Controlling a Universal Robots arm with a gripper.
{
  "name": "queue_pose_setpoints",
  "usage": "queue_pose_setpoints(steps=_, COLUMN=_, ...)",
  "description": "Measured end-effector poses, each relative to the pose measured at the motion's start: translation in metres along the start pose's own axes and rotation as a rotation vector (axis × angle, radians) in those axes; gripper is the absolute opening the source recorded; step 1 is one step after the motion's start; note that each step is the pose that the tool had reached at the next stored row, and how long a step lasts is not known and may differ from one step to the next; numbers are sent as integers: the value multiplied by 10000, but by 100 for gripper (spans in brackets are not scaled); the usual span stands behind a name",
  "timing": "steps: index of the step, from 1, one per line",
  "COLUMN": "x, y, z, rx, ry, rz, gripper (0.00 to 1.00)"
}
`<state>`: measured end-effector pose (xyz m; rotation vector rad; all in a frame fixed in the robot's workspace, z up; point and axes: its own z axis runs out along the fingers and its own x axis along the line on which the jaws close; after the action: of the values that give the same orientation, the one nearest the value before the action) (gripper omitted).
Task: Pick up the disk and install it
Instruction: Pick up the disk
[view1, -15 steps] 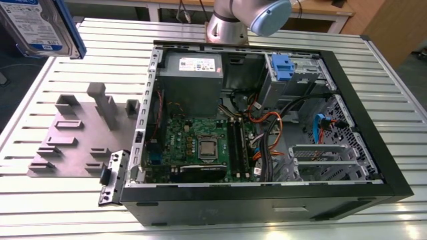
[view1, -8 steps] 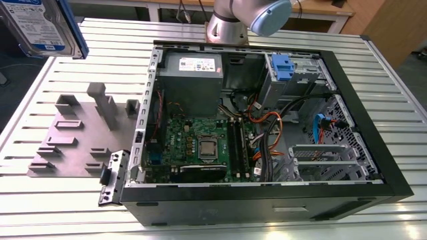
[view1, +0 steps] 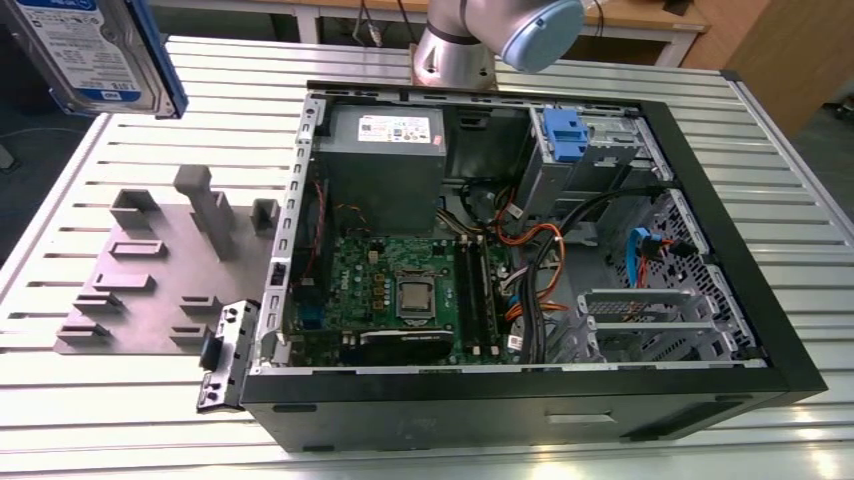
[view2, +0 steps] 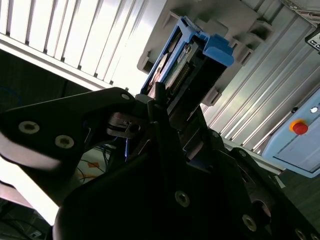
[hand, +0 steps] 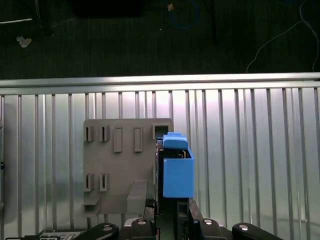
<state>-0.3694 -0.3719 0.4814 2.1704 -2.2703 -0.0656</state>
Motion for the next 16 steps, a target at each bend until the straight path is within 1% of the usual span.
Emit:
queue_pose_setpoints(steps=6, x=-4, y=-93, z=-3, rx=0, ry=0, rz=0, gripper=35)
queue_pose_setpoints(steps=12, x=-9, y=-200, z=-6, rx=0, ry=0, rz=0, gripper=35)
queue_pose_setpoints(steps=14, x=-10, y=-214, z=-6, rx=0, ry=0, rz=1, gripper=35)
queue_pose_setpoints(steps=16, x=-10, y=-215, z=-6, rx=1, ry=-1, rz=2, gripper=35)
